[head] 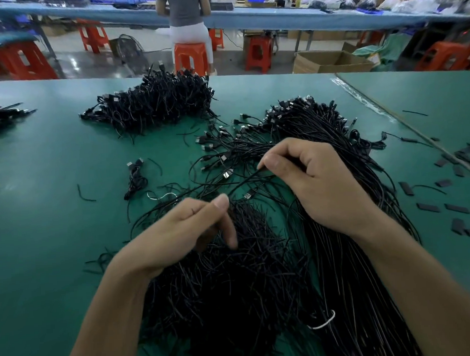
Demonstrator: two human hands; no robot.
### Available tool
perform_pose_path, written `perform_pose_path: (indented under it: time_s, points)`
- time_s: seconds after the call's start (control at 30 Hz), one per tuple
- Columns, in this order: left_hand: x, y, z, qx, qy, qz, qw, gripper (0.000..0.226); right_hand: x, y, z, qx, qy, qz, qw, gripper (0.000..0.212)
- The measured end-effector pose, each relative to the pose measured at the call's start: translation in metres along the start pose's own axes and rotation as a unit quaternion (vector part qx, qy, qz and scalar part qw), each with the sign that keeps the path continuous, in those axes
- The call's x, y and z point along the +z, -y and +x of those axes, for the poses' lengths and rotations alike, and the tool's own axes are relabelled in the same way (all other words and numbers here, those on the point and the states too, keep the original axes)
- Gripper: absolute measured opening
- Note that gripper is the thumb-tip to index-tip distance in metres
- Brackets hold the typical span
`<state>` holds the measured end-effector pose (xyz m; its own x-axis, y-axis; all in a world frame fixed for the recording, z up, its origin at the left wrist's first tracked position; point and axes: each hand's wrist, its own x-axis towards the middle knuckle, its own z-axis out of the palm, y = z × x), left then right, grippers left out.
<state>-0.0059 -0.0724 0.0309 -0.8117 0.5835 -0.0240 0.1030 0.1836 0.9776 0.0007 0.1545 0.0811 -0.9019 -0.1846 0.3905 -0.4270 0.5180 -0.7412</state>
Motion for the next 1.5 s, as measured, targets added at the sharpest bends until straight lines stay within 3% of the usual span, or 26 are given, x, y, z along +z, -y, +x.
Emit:
perform_pose_path:
  time_s: [0.1, 0.2, 0.27, 0.4, 0.47, 0.53, 0.6, 0.67, 0.83, 0.9, 1.0, 1.13, 1.27, 1.33, 1.4, 1.5]
  points:
    - [0.013, -0.009, -0.005, 0.059, 0.085, -0.107, 0.989, 0.057, 0.011, 0.001, 0.003, 0.013, -0.024, 0.019, 0.999, 0.015]
    - [0.023, -0.016, -0.002, 0.112, 0.071, -0.215, 0.967, 0.051, 0.025, -0.004, -0.004, 0.060, 0.060, -0.039, 0.996, 0.022]
    - [0.027, -0.016, 0.004, 0.128, 0.016, -0.307, 0.943, 0.049, 0.032, -0.006, -0.013, 0.085, 0.113, -0.060, 0.988, 0.031]
    - [0.023, -0.009, 0.018, 0.138, -0.188, -0.401, 0.886, 0.045, 0.030, -0.001, -0.024, 0.092, 0.196, -0.104, 0.971, 0.030]
    - [0.021, -0.001, 0.021, 0.140, -0.280, -0.339, 0.887, 0.044, 0.027, 0.005, -0.027, 0.085, 0.232, -0.106, 0.963, 0.028]
    - [0.022, 0.003, 0.022, 0.139, -0.334, -0.199, 0.911, 0.043, 0.024, 0.012, -0.026, 0.053, 0.226, -0.087, 0.969, 0.023]
    - [0.027, 0.001, 0.021, 0.133, -0.302, -0.053, 0.942, 0.040, 0.021, 0.016, -0.021, 0.012, 0.185, -0.065, 0.981, 0.019]
    - [0.034, -0.003, 0.020, 0.114, -0.209, 0.017, 0.971, 0.049, 0.018, 0.018, -0.013, -0.021, 0.137, -0.052, 0.989, 0.014]
    - [0.034, -0.008, 0.013, 0.018, -0.122, -0.099, 0.987, 0.067, 0.015, 0.008, -0.001, -0.031, 0.042, -0.014, 0.999, 0.010]
    - [0.030, -0.011, 0.009, 0.024, -0.064, -0.163, 0.984, 0.068, 0.016, 0.004, 0.001, -0.016, 0.021, 0.001, 1.000, 0.010]
    - [0.023, -0.016, 0.007, 0.053, -0.014, -0.270, 0.961, 0.057, 0.023, 0.000, -0.002, 0.002, 0.056, -0.022, 0.998, 0.016]
    - [0.025, -0.016, 0.009, 0.103, -0.071, -0.344, 0.930, 0.047, 0.027, 0.002, -0.008, 0.024, 0.154, -0.072, 0.985, 0.021]
    - [0.028, -0.015, 0.017, 0.165, -0.137, -0.412, 0.885, 0.048, 0.024, 0.009, -0.013, 0.038, 0.227, -0.128, 0.965, 0.039]
    - [0.030, -0.014, 0.020, 0.182, -0.202, -0.363, 0.891, 0.046, 0.021, 0.013, -0.015, 0.032, 0.238, -0.139, 0.961, 0.041]
    - [0.037, -0.011, 0.021, 0.185, -0.269, -0.241, 0.914, 0.039, 0.019, 0.018, -0.016, 0.020, 0.244, -0.133, 0.960, 0.038]
    - [0.045, -0.009, 0.019, 0.172, -0.260, -0.042, 0.949, 0.034, 0.016, 0.024, -0.014, -0.003, 0.241, -0.123, 0.963, 0.032]
